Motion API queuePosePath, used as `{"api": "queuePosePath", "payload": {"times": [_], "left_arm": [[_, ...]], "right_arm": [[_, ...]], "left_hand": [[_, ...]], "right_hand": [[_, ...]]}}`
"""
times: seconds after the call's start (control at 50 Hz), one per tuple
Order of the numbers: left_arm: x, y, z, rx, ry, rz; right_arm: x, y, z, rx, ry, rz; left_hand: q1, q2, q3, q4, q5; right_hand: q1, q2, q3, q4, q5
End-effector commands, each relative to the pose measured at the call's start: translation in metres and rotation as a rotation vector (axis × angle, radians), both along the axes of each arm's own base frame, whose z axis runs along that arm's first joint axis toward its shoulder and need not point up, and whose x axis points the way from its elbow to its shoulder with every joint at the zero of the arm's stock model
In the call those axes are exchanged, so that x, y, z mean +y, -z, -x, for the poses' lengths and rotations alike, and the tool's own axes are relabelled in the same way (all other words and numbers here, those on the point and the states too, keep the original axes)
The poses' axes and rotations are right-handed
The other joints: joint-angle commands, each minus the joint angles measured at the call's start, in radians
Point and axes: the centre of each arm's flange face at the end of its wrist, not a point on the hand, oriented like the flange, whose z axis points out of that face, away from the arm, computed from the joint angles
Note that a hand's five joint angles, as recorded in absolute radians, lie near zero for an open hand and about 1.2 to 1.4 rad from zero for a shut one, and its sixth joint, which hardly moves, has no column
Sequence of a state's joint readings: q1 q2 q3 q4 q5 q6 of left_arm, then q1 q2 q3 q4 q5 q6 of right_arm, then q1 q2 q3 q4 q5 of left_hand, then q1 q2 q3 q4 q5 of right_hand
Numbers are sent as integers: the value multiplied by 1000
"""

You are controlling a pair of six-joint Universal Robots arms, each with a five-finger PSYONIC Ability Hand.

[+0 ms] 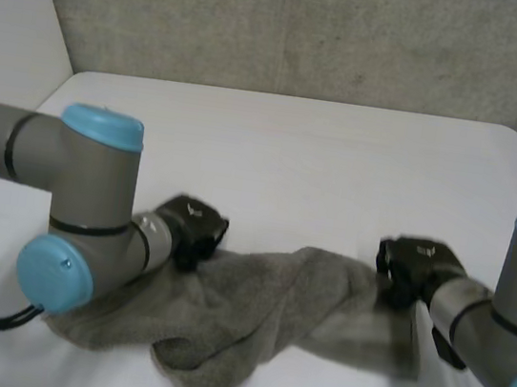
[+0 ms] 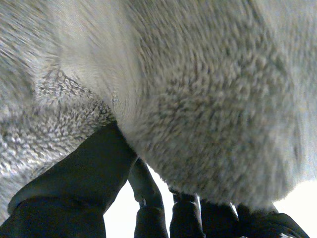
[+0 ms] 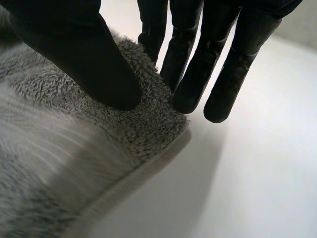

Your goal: Fold the laundry

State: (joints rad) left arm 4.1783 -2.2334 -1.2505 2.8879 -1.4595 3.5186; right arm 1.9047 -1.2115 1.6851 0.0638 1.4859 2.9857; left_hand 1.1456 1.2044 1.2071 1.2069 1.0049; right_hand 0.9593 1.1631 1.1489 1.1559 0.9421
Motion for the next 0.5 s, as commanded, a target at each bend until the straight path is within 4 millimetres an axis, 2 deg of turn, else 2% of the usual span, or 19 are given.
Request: {"api": "queuePosePath", "payload": {"times": [0.02, 0.04, 0.08, 0.1, 0.12, 0.14, 0.18, 0.22, 0.26, 0.28, 0.3, 0.34, 0.36, 0.4, 0.42, 0.44, 0.46, 0.48, 0.5], "left_arm": [[-63, -123, 4, 259, -160, 554], [-63, -124, 4, 260, -161, 555], [-78, -190, -7, 429, -267, 813], [-78, -190, -7, 430, -268, 814], [-80, -215, -15, 510, -309, 901], [-80, -216, -15, 511, -309, 902], [-78, -240, -28, 634, -352, 984], [-76, -239, -31, 661, -355, 975], [-73, -230, -33, 661, -355, 941], [-70, -214, -36, 642, -362, 889], [-70, -214, -36, 642, -362, 889], [-60, -171, -41, 565, -364, 773], [-60, -171, -41, 564, -364, 773], [-45, -118, -47, 470, -346, 635], [-45, -118, -47, 470, -346, 634], [-36, -93, -51, 425, -333, 566], [-36, -92, -51, 425, -332, 565], [-25, -65, -53, 379, -312, 488], [-15, -40, -55, 338, -296, 412]], "right_arm": [[-44, -114, -25, -120, -27, 438], [-44, -115, -26, -121, -27, 439], [-56, -176, -30, -179, -14, 699], [-56, -176, -30, -179, -14, 701], [-60, -198, -32, -201, -2, 816], [-60, -198, -32, -201, -1, 818], [-63, -219, -38, -221, 3, 985], [-61, -223, -43, -221, -10, 1035], [-58, -219, -48, -208, -26, 1046], [-54, -209, -51, -176, -44, 1017], [-53, -209, -51, -176, -44, 1017], [-46, -175, -55, -63, -92, 908], [-46, -175, -55, -62, -93, 907], [-40, -120, -56, 93, -171, 724], [-40, -120, -56, 94, -171, 723], [-35, -90, -57, 155, -218, 618], [-28, -65, -59, 203, -260, 531], [-28, -65, -59, 203, -261, 530], [-18, -44, -62, 233, -301, 459]], "left_hand": [[251, 192, 189, 189, 217], [251, 192, 189, 189, 217], [251, 192, 189, 189, 217], [251, 192, 189, 189, 217], [251, 192, 189, 189, 217], [251, 192, 189, 189, 217], [251, 192, 189, 189, 217], [251, 192, 189, 189, 217], [251, 192, 189, 189, 217], [251, 192, 189, 189, 217], [251, 192, 189, 189, 217], [251, 192, 189, 189, 217], [251, 192, 189, 189, 217], [251, 192, 189, 189, 217], [251, 192, 189, 189, 217], [251, 192, 189, 189, 217], [251, 192, 189, 189, 217], [251, 192, 189, 189, 217], [251, 192, 189, 189, 217]], "right_hand": [[437, 233, 247, 240, 280], [437, 233, 247, 240, 280], [437, 233, 247, 240, 280], [437, 233, 247, 240, 280], [437, 233, 247, 240, 280], [437, 233, 247, 240, 280], [437, 233, 247, 240, 280], [437, 233, 247, 240, 280], [437, 233, 247, 240, 280], [437, 233, 247, 240, 280], [437, 233, 247, 240, 280], [437, 233, 247, 240, 280], [437, 233, 247, 240, 280], [437, 233, 247, 240, 280], [437, 233, 247, 240, 280], [437, 233, 247, 240, 280], [437, 233, 247, 240, 280], [437, 233, 247, 240, 280], [437, 233, 247, 240, 280]]}}
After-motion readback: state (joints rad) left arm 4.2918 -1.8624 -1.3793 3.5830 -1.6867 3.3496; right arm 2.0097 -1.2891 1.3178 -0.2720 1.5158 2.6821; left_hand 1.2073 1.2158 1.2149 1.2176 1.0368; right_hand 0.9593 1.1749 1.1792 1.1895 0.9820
